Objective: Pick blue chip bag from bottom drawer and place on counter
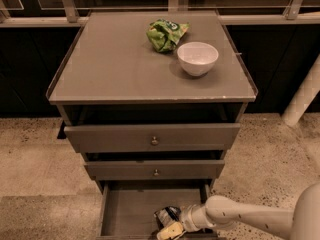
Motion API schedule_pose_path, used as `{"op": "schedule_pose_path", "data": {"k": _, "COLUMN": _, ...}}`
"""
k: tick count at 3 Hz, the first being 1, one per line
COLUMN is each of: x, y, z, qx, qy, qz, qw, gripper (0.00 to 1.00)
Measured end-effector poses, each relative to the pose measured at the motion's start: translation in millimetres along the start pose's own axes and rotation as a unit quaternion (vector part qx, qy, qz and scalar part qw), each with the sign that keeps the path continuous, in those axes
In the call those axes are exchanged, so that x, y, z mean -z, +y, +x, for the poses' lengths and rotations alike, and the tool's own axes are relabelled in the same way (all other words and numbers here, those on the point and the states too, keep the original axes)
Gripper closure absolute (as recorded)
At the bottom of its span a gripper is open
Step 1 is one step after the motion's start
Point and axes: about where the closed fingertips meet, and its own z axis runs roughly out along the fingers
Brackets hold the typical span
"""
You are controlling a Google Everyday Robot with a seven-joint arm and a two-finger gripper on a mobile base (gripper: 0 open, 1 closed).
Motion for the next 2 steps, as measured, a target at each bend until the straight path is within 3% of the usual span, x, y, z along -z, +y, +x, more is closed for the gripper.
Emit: {"op": "schedule_pose_path", "data": {"k": 2, "x": -57, "y": -25, "z": -3, "qx": -0.008, "qy": 0.0, "qz": -0.03, "qw": 0.9995, "gripper": 0.0}}
